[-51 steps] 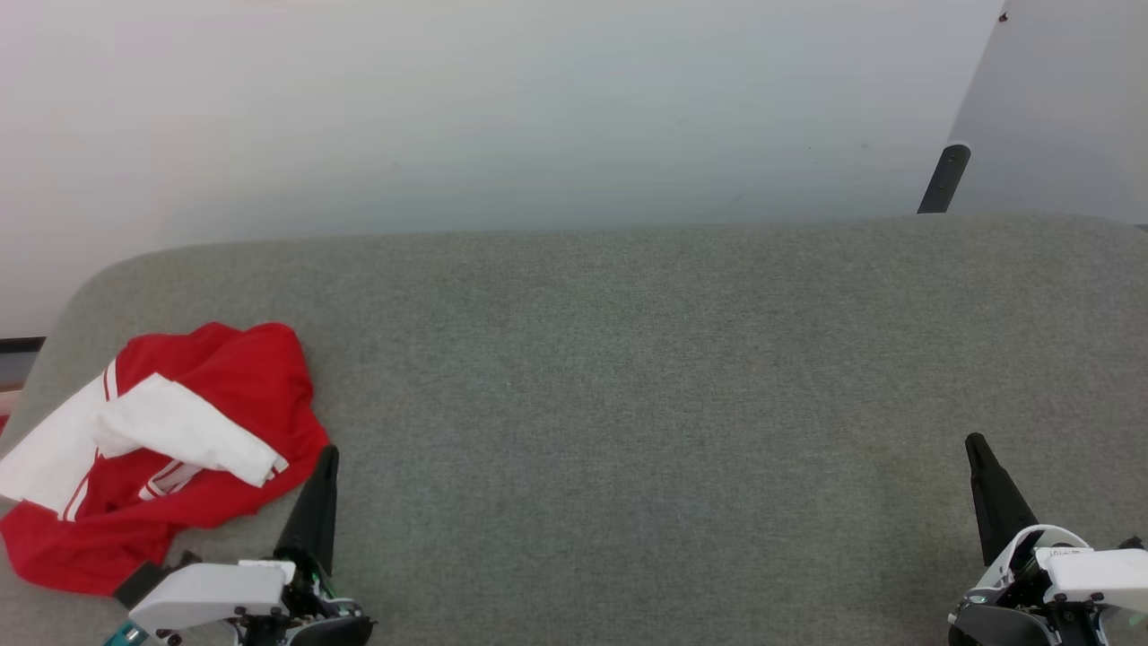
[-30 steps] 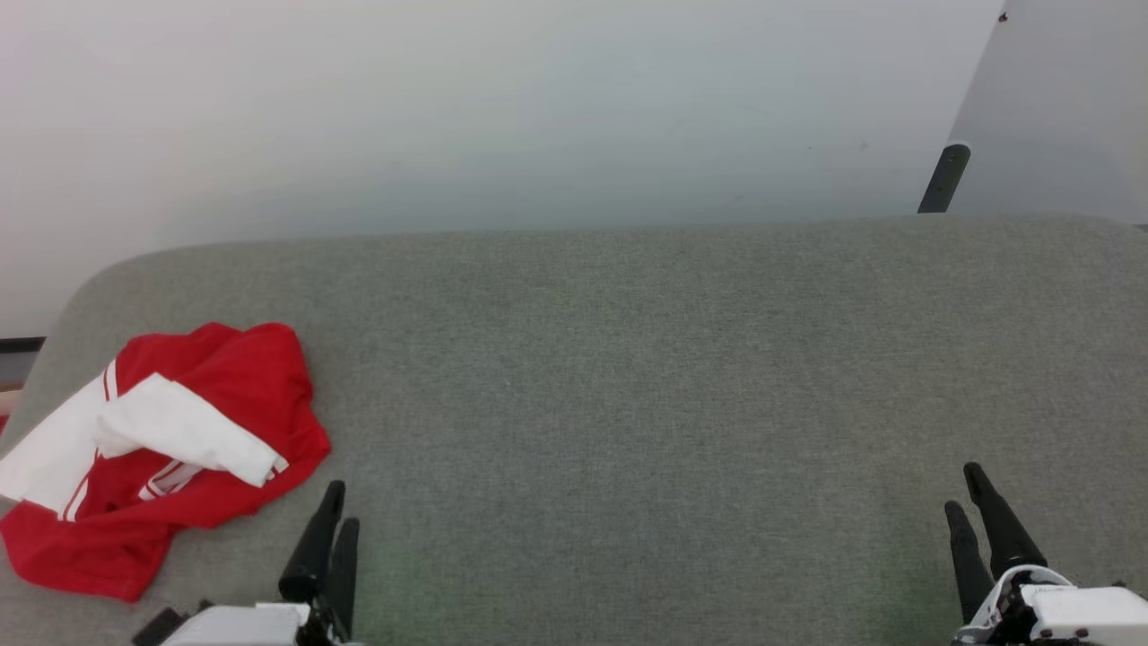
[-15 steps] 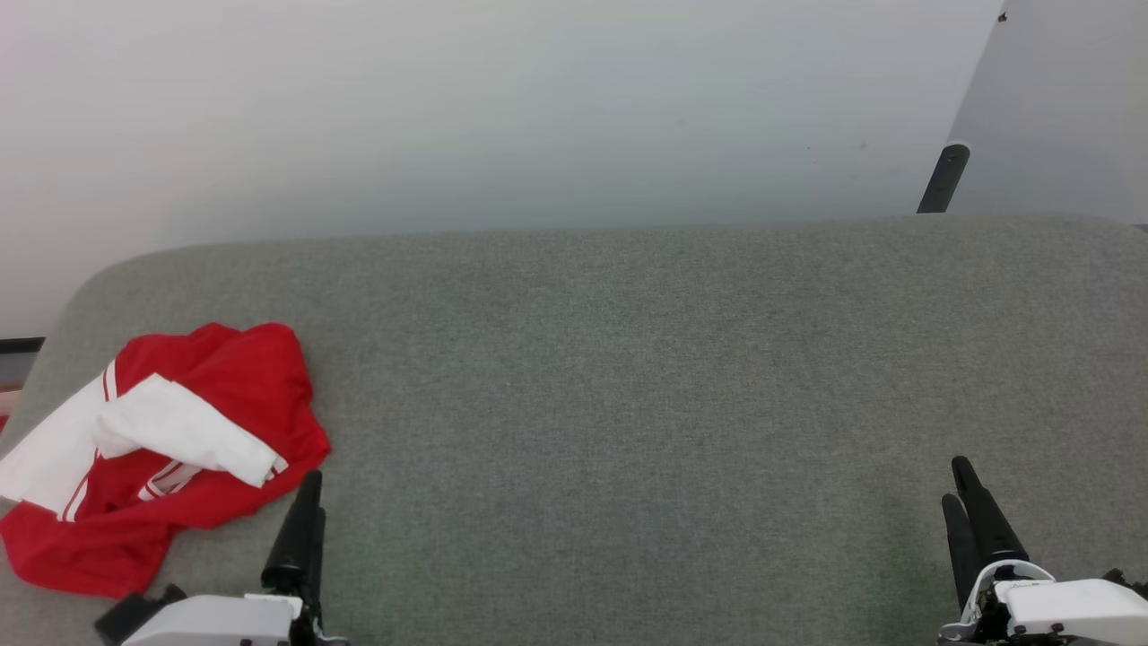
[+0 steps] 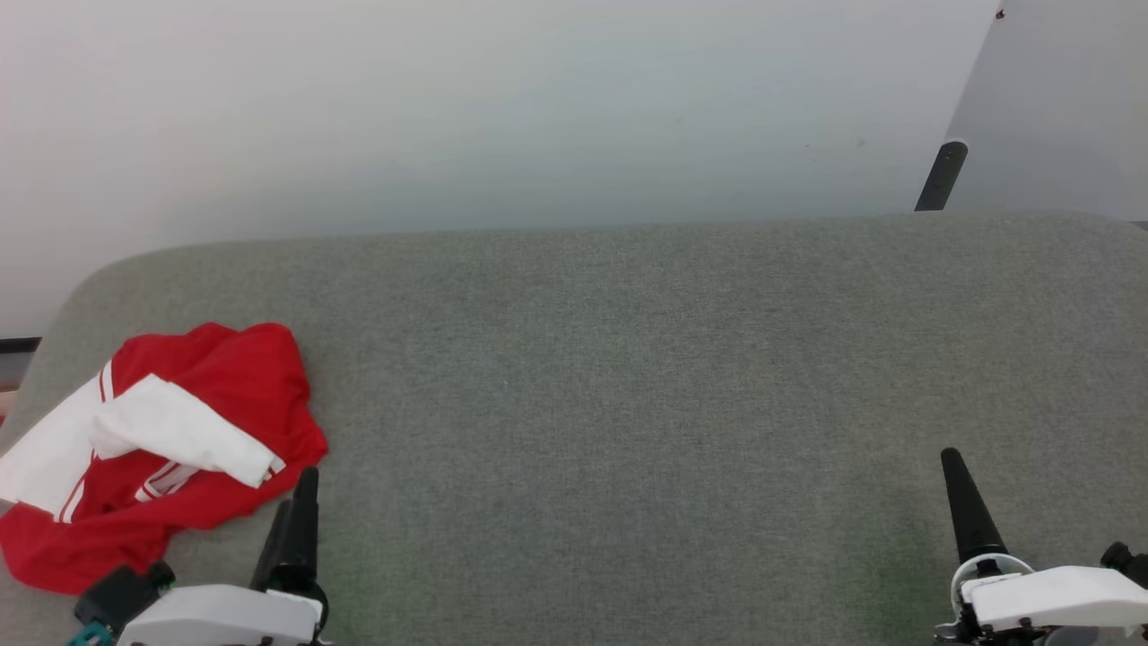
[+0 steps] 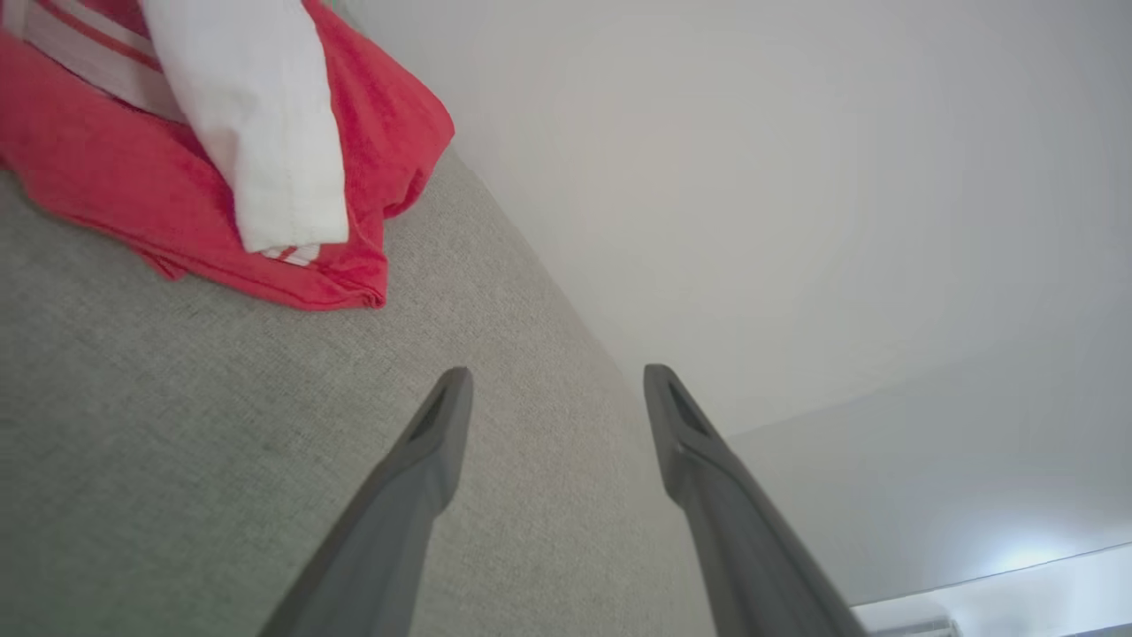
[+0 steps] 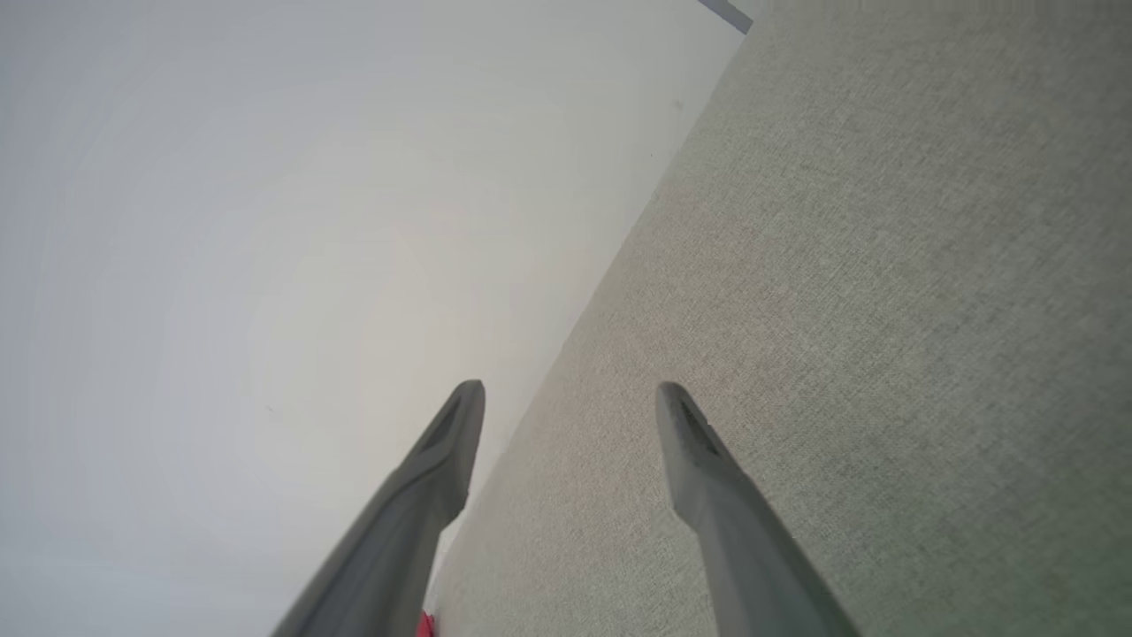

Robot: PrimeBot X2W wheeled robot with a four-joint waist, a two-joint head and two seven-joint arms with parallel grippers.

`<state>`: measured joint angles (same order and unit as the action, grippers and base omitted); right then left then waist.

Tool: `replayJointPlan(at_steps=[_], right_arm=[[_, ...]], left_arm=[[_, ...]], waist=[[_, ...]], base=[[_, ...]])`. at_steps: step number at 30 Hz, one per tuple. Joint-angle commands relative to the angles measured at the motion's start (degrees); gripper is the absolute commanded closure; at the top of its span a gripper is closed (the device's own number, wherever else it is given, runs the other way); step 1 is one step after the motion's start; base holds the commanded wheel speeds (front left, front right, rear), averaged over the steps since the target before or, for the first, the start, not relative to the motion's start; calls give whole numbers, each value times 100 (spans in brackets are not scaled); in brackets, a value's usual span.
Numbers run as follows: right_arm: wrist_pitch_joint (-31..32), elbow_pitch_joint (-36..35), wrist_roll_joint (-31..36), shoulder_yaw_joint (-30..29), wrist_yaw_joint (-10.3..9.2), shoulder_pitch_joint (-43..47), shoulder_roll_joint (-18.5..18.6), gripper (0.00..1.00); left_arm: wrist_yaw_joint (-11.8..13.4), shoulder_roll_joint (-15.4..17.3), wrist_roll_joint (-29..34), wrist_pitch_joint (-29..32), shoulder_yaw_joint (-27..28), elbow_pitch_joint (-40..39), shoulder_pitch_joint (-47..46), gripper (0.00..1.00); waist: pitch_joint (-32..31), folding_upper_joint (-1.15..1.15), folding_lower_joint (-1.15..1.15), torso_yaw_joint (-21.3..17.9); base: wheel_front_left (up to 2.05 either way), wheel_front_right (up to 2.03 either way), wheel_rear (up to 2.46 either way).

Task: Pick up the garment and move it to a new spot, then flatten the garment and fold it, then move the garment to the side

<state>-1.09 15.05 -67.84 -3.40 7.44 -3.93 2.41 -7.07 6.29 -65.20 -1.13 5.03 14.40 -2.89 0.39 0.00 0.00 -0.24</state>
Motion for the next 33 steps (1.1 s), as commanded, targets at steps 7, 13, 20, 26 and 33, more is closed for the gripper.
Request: replayJointPlan(at_steps=[7, 13, 20, 26, 33], right_arm=[[-192, -53, 1181, 147, 4, -93, 31, 0], [-281, 0, 1831, 199, 4, -124, 34, 0], [-411, -83, 2708, 169, 4, -154, 37, 0], [-515, -168, 3301, 174, 5, -147, 39, 0], [-601, -233, 3850, 202, 5, -148, 41, 0]], left_arm=[[49, 157, 1158, -187, -37, -160, -19, 0], [108, 234, 1806, -307, -95, -274, 17, 0], [196, 340, 2477, -436, -193, -401, 67, 0], [292, 437, 2962, -542, -300, -523, 121, 0], [369, 518, 3410, -660, -403, -654, 214, 0]], waist=[[12, 0, 0, -10], [23, 0, 0, -14], [32, 0, 0, -21], [29, 0, 0, -33], [39, 0, 0, -49]], base=[[0, 0, 0], [0, 0, 0], [0, 0, 0], [0, 0, 0], [0, 0, 0]])
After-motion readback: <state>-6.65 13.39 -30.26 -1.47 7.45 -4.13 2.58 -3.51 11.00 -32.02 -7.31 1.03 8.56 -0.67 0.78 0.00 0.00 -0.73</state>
